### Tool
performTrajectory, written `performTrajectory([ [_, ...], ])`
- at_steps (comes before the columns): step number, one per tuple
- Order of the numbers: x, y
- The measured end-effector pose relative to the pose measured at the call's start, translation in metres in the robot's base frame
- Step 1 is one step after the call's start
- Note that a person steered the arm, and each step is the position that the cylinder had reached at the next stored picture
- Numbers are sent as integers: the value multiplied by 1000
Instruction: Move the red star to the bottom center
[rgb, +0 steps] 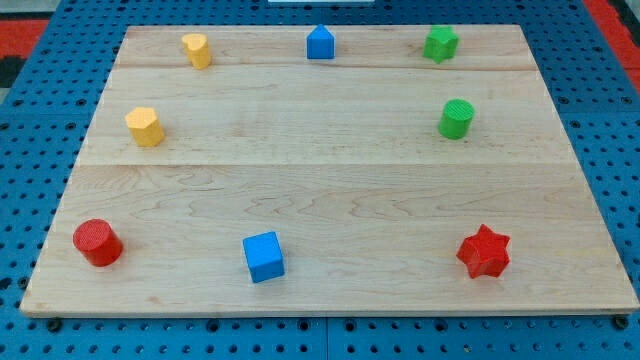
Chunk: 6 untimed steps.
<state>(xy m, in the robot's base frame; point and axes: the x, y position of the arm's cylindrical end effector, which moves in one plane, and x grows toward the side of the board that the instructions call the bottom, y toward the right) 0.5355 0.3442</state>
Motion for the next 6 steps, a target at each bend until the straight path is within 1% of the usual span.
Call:
performTrajectory([
  [1, 34, -5],
  [2, 61, -56],
  [3, 38, -143],
  [4, 11, -203],
  [5, 23, -184],
  [6, 35, -221],
])
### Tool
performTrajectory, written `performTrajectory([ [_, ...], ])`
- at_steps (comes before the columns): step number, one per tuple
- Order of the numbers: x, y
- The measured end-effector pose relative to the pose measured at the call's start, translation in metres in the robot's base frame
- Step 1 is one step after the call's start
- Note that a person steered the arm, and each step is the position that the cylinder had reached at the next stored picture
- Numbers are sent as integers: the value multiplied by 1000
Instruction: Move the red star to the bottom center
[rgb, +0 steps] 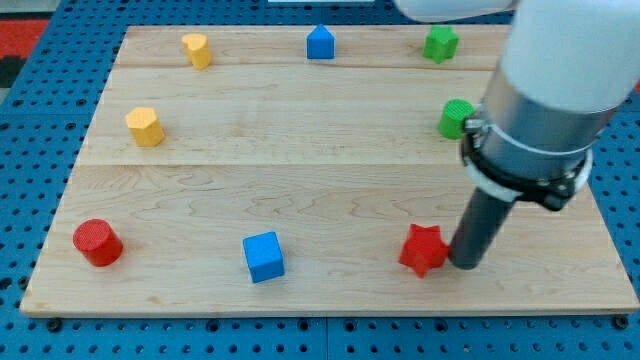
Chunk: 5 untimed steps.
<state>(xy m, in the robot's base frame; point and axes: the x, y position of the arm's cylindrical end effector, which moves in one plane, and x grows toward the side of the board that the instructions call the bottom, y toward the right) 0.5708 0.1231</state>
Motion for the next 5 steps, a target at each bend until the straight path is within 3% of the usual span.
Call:
performTrajectory([
  [3, -1, -70],
  [5, -3, -70],
])
